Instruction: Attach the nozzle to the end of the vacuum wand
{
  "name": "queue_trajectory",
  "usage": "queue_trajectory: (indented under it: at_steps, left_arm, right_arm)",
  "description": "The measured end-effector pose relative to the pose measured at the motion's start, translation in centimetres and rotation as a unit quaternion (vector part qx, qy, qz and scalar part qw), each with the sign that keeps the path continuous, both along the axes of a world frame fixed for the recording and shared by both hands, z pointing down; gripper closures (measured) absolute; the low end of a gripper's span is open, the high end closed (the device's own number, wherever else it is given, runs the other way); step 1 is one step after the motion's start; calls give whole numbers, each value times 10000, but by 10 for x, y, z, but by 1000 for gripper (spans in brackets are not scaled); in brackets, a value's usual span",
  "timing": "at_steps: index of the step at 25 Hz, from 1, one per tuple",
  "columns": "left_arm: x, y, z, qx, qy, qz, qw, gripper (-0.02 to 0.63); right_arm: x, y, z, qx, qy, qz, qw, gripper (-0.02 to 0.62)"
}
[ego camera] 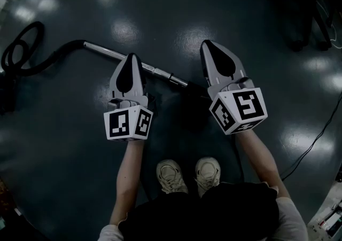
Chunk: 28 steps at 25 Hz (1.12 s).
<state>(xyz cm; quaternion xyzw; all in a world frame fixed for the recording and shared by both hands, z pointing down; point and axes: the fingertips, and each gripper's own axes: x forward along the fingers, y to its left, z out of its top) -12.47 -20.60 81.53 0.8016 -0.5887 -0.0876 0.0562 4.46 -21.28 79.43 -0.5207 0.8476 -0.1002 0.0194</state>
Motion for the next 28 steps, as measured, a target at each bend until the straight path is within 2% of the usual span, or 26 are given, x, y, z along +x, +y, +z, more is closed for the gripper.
queue_trajectory:
  at_steps: [3, 5, 7, 10, 13, 16, 19, 22, 25, 28]
  left_arm:
    - [-6, -14, -37, 338, -220, -239, 9989, 603]
    - [-11, -24, -93, 474, -295, -370, 9978, 603]
    - [-13, -30, -171, 532, -523, -412, 9964, 603]
    - [-27, -29, -315, 411, -485, -561, 9964, 603]
    - [-40, -10, -475, 90, -212, -649, 9976, 603]
    - [-41, 17, -638, -10, -191, -688, 9975, 603]
    - [-34, 50, -759, -8, -2, -753, 9972, 603]
    - [-14, 73, -821, 278, -117, -534, 9981, 603]
    - [0, 97, -840, 528, -374, -376, 9972, 603]
    - [3, 118, -845, 574, -515, -378, 9963, 603]
  right_arm:
    - [1, -10, -22, -100, -146, 96, 9998, 589]
    - [1, -18, -63, -212, -73, 52, 9997, 589]
    - [5, -25, -133, -205, 149, 85, 9996, 589]
    - [5, -26, -272, -327, 235, 233, 9989, 589]
    - [-22, -10, -435, -521, 262, -24, 9983, 589]
    - [-47, 19, -605, -341, 500, -300, 9977, 589]
    - [-55, 55, -727, -202, 777, -492, 9956, 589]
    - [-49, 82, -782, -101, 599, -640, 9961, 589]
    - [-40, 99, -792, -131, 254, -607, 9977, 589]
    - [-41, 113, -802, -113, 4, -614, 9980, 589]
